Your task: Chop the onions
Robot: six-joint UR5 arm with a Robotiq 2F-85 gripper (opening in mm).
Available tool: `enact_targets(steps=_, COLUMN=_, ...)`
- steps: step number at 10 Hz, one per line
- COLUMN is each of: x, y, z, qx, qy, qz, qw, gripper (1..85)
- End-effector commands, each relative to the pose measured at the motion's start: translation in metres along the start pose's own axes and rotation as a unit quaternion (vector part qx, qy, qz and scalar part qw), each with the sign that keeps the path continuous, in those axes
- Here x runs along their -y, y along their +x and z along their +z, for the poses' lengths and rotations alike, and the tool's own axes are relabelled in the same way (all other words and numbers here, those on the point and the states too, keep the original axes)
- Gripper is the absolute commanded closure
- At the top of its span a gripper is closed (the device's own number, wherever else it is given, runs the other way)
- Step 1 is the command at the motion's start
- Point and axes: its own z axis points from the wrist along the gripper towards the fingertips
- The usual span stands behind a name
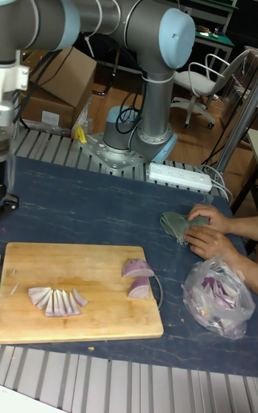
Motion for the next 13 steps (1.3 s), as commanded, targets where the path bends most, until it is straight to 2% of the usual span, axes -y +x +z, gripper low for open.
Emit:
enact_targets(steps=1, x=0.001, y=0.006, z=0.017, qx=0.005, qy=-0.022, qz=0.011, qw=0.9997, gripper=84.0)
enact_targets(steps=6, x=-0.008, y=0.014, z=0.040, qx=0.001, qy=-0.026, qz=0.005, qw=0.9997, gripper=84.0)
enact_targets(steps=8, x=-0.009, y=0.012, z=0.053, qx=0.008, qy=-0.029, qz=0.004, qw=0.9995, gripper=84.0)
enact_targets(steps=13, x=-0.007, y=0.017, z=0.066, qx=0.021, qy=-0.042, qz=-0.003, qw=0.9989, gripper=84.0)
